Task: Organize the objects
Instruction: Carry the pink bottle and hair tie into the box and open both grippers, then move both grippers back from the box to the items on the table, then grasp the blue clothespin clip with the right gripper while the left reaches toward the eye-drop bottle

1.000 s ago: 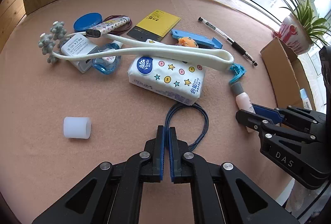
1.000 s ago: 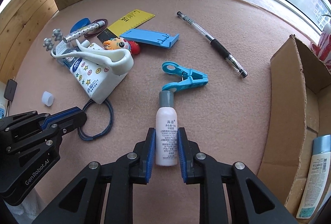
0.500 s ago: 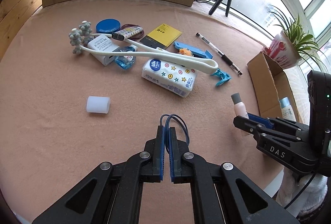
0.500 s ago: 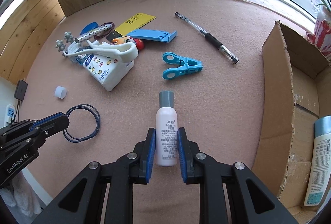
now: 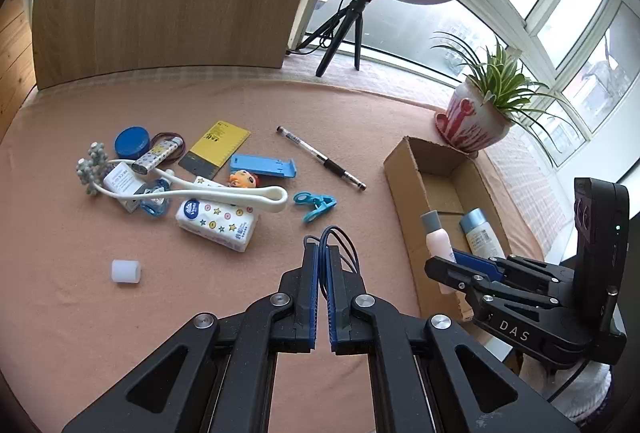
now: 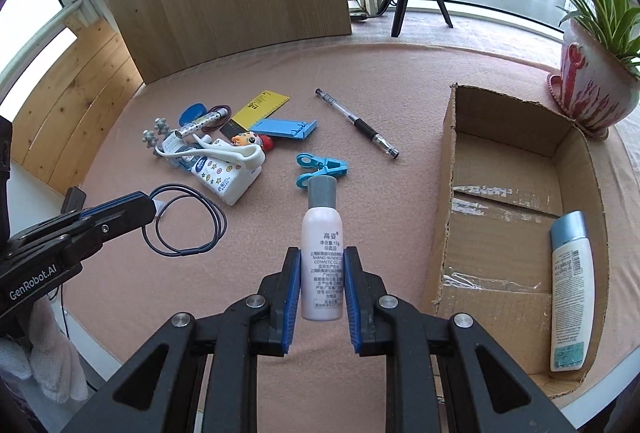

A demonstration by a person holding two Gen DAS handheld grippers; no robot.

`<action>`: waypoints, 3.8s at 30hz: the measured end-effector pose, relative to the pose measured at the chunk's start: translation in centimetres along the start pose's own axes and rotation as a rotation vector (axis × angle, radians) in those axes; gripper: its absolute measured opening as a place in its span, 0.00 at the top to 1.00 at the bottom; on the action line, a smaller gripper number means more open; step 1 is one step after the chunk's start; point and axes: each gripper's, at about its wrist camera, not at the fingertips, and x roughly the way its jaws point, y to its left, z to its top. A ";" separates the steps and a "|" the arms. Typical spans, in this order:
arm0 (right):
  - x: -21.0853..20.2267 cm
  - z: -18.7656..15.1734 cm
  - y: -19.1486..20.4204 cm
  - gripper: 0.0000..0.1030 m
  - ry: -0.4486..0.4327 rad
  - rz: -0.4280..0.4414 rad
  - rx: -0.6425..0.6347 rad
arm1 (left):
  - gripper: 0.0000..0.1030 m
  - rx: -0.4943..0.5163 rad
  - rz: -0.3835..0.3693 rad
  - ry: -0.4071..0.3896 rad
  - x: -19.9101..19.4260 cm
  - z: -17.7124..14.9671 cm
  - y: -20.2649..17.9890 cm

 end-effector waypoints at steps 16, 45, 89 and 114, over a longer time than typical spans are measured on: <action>-4.1 -2.3 -9.2 0.82 -0.056 -0.130 0.129 | 0.97 0.181 -0.121 0.042 6.6 2.5 -13.2; -3.5 -2.6 -12.6 0.55 -0.074 -0.106 0.174 | 0.74 0.108 0.005 0.075 9.4 1.4 -11.5; 9.1 6.6 1.6 0.64 0.150 0.157 0.177 | 0.73 -0.176 0.113 0.140 6.7 1.1 15.4; 15.3 10.3 -1.5 0.69 0.214 0.021 0.223 | 0.73 -0.198 0.183 0.098 5.8 6.9 19.3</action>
